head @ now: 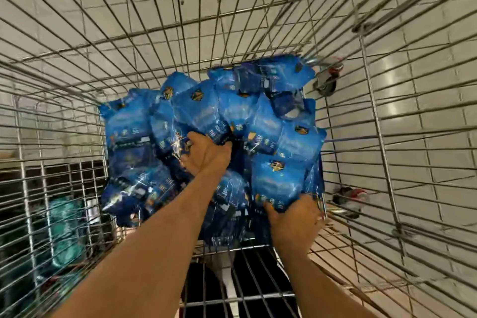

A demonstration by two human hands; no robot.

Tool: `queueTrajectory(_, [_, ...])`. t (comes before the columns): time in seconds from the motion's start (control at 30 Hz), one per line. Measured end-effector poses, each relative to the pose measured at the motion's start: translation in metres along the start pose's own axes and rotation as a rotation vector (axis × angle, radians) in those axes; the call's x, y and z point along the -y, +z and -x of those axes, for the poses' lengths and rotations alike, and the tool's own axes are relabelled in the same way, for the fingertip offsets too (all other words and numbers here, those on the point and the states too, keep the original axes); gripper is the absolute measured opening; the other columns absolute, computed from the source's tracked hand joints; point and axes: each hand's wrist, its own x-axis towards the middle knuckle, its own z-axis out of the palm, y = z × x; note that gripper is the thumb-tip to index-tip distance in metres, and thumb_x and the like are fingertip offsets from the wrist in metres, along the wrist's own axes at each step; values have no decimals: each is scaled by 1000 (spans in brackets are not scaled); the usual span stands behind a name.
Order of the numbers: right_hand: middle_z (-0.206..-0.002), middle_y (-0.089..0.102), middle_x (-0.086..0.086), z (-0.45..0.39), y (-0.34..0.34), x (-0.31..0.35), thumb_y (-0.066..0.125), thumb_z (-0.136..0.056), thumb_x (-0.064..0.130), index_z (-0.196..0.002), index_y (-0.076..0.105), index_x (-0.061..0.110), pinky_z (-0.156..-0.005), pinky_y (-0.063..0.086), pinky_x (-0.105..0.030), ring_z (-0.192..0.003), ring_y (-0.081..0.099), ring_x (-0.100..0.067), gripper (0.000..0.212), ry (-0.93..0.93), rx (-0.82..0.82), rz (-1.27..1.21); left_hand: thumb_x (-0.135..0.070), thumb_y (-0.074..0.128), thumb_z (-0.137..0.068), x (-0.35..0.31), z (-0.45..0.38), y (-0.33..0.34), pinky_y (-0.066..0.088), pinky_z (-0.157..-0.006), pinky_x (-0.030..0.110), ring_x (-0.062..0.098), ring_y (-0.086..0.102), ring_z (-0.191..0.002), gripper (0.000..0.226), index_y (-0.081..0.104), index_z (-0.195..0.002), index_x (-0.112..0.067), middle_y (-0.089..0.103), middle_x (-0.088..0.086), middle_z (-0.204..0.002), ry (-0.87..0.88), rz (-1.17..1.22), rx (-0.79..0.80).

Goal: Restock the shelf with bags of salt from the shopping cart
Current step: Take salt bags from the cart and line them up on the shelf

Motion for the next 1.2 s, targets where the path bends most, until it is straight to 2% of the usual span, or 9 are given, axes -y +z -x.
queueTrajectory(0.13, [-102,69,-17,16,3,9,78,-81,36,-100,26,21,-65,43,-33,-94,67,-37,58,-9,160,-250,-48,74,-77,10,-7,-12,46,-95,43,35,53,-116,72,38,-130,-14,60,7,-115,34,131,51])
queueTrajectory(0.27, [-90,63,4,14,-11,16,84,-75,17,-110,47,20,-68,44,-24,-89,65,-24,51,-40,298,-471,-27,78,-80,26,-5,-40,47,-65,26,15,56,-75,44,42,-105,-18,56,-7,-87,87,379,174])
queueTrajectory(0.4, [-101,70,0,7,-57,28,85,-71,10,-105,66,19,-76,51,-28,-93,65,-20,40,-27,462,-608,-22,81,-79,37,14,-87,53,-92,48,32,61,-110,75,40,-142,-17,59,8,-130,20,489,375])
queueTrajectory(0.47, [-106,72,-7,9,-89,39,81,-75,1,-99,66,15,-72,53,-26,-83,67,-16,31,30,554,-727,-24,80,-80,40,28,-117,52,-87,41,30,59,-109,88,28,-152,-22,49,10,-142,13,501,353])
queueTrajectory(0.63, [-107,69,0,34,-181,76,79,-78,3,-117,62,11,-52,46,-4,-78,60,2,43,-36,575,-881,-26,84,-74,54,78,-206,53,-91,54,37,61,-105,88,34,-146,-23,56,14,-128,5,593,310])
queueTrajectory(0.8, [-127,65,-7,87,-269,116,80,-80,19,-128,61,8,-88,39,-31,-106,57,-20,53,-145,550,-1004,-40,90,-58,61,148,-308,62,-68,46,31,71,-89,71,64,-120,-20,74,9,-102,87,753,283])
queueTrajectory(0.93, [-137,58,-7,142,-331,141,86,-67,32,-138,52,11,-102,44,-46,-118,57,-28,82,-237,513,-1110,-59,91,-41,70,214,-385,60,-78,48,22,74,-90,75,71,-108,-31,76,-1,-102,265,888,253])
queueTrajectory(1.03, [-121,63,4,189,-372,154,83,-74,33,-120,58,21,-89,42,-36,-97,59,-14,54,-388,480,-1161,-57,90,-39,80,265,-437,60,-63,34,15,74,-83,65,75,-98,-33,77,-3,-97,388,989,187])
queueTrajectory(1.2, [-74,71,24,275,-430,175,82,-76,24,-93,62,33,-62,50,-15,-68,66,10,28,-616,473,-1230,-42,88,-56,116,337,-515,53,-94,45,25,70,-105,69,68,-119,-22,73,3,-114,582,1128,15])
